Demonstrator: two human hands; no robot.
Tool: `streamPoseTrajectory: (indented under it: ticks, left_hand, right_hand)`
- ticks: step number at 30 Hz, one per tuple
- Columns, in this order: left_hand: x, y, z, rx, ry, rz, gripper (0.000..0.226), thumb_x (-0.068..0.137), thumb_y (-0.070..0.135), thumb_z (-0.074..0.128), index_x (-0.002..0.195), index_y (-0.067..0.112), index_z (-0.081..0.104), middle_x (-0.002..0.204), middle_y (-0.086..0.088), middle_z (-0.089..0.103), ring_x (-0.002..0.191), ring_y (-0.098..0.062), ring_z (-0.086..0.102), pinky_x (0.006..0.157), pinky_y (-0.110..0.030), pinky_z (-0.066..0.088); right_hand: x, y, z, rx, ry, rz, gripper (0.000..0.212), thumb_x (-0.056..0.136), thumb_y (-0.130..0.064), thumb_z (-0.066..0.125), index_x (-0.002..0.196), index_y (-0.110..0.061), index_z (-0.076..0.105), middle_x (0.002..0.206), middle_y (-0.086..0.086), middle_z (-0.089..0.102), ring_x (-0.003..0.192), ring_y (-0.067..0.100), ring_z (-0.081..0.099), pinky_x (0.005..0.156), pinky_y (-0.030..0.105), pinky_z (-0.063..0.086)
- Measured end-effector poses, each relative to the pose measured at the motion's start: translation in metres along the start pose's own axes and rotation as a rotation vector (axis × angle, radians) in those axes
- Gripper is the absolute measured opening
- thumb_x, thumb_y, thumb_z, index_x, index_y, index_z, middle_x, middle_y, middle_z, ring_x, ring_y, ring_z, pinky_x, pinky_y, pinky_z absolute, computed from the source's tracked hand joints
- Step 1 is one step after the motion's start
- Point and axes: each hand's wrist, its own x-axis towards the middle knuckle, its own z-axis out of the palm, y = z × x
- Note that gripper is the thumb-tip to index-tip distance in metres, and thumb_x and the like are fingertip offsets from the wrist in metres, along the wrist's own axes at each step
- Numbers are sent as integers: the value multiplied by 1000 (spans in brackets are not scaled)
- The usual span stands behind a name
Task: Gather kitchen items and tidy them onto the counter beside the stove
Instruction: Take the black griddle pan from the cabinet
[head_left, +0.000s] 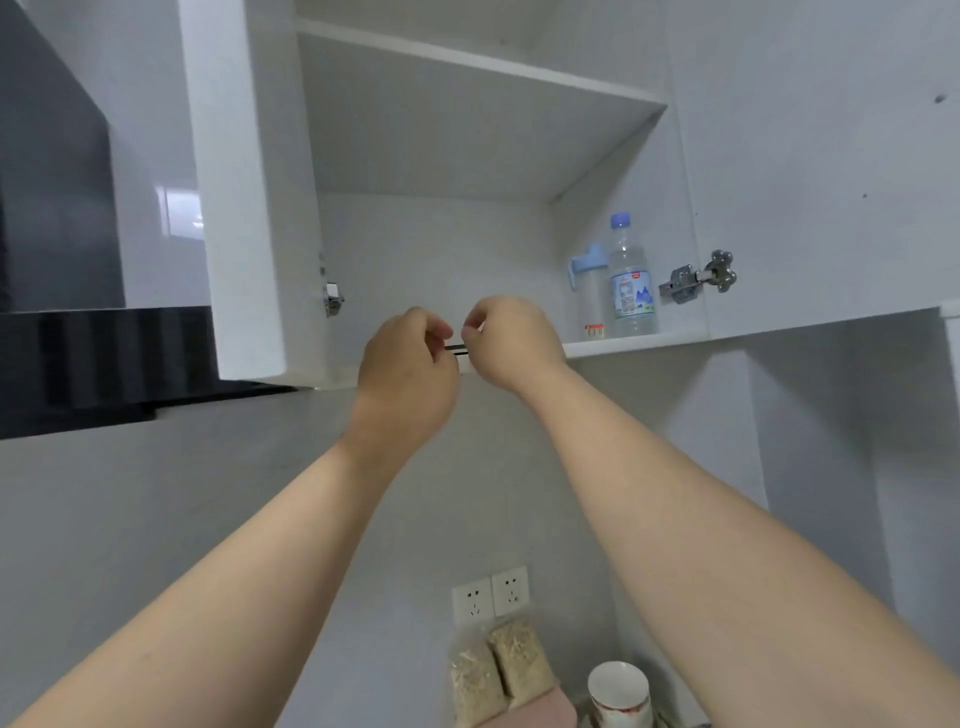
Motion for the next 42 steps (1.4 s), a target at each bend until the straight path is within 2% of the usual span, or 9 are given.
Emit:
streamPoseTrajectory:
  ticks: [5,10,15,21,26,28,32,38,42]
  left_hand:
    - [8,-28,-1,160,-25,65,30,85,2,51,111,10,63,108,-3,61,101,-20,57,83,-23,38]
    - [16,-40,2,208,-49,33,32,84,3,52,112,11,65,110,-5,61,102,-19,58,82,-19,35]
    - [15,-43,3,229,-53,52,34,86,5,51,117,11,65,114,-3,58,104,-16,57,82,-15,32]
    - [6,-42,0,254,-67,82,44,88,6,52,131,8,57,131,-5,55,121,-19,52,91,-13,28]
    - [-6,-40,-3,362,26,273,54,86,4,54,140,-2,48,145,-13,48,140,-29,40,109,-21,24]
    - [-10,-40,-2,352,81,328,53,84,5,53,136,-4,52,139,-16,54,136,-33,46,108,-30,33]
    - [-23,-34,-1,272,104,337,55,80,0,61,134,-4,53,134,-15,56,124,-28,52,103,-22,35]
    - [-28,-24,8,277,101,331,58,76,2,62,134,-2,53,134,-15,55,122,-31,53,101,-37,42]
    - [-28,-14,12,266,80,321,58,79,4,60,136,1,53,137,-13,54,124,-31,52,103,-37,40]
  right_hand:
    - [29,3,8,-324,-125,-181,27,96,-32,52,117,-30,69,123,5,62,122,31,48,93,41,41]
    - [40,7,5,-435,-290,-354,20,92,-18,46,82,-16,62,83,2,65,86,31,56,70,34,34]
    - [41,9,8,-482,-284,-447,30,101,-26,42,76,-21,58,77,0,56,87,28,49,77,36,29]
    - [39,5,2,-453,-118,-540,23,98,-15,45,96,-30,62,80,-5,51,102,26,47,73,34,24]
    - [29,-8,-36,-340,18,-552,29,104,-32,38,104,-28,67,98,-1,67,107,26,47,81,37,31]
    - [20,-6,-46,-345,10,-548,30,105,-34,38,103,-29,67,98,-4,67,107,25,46,81,36,31]
    - [4,10,-49,-324,-5,-502,30,104,-37,39,104,-30,68,100,-6,68,105,24,44,80,35,28]
    - [-17,29,-39,-278,-14,-437,29,101,-44,44,113,-35,69,106,-4,65,110,25,49,87,37,35]
    - [-32,37,-33,4,222,-152,33,93,-55,52,112,-31,66,109,-4,63,109,19,54,90,37,42]
